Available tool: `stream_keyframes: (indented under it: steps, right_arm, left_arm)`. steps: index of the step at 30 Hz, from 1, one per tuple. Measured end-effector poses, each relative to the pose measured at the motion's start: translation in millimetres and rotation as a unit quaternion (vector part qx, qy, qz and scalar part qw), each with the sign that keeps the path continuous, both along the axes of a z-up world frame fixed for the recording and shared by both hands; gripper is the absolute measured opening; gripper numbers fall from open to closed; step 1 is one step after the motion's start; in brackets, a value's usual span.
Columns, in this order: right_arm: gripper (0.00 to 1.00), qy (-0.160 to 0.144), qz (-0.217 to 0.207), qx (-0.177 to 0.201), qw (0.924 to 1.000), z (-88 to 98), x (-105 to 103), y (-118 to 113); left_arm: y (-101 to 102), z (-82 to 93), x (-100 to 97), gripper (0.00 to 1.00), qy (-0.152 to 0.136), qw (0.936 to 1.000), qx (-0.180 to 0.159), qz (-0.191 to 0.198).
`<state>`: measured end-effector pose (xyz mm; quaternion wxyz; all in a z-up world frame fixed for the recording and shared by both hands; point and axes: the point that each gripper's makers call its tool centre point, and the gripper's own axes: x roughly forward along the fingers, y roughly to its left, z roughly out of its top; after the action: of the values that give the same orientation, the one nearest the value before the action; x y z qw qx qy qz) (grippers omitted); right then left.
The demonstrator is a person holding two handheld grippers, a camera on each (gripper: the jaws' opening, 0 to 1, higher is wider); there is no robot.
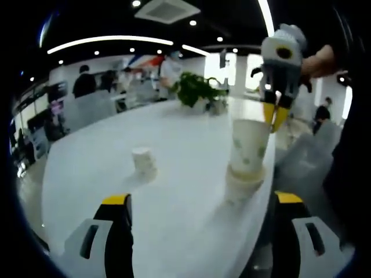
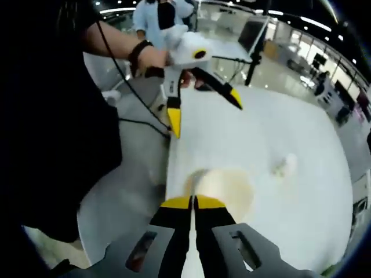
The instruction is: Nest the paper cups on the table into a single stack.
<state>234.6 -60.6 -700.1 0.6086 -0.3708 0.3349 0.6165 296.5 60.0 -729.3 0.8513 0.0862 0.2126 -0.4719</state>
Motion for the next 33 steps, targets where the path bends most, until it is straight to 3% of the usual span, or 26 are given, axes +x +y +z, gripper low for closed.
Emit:
stream_keyframes:
  steps: [11, 33]
  right_arm:
    - [0.0, -0.027, 0.054, -0.043, 0.9973, -20.4, -3, 8]
    - [0.0, -0.015, 0.083, -0.082, 0.993, -56.6, -8, 16]
  left_arm:
    - [4, -2.6, -0.9, 0.98, 0.004, 1.0, 0.0, 0.006]
    - [7, -5.4, -5.4, 0.98, 0.012, 0.9998, -0.002, 0.013]
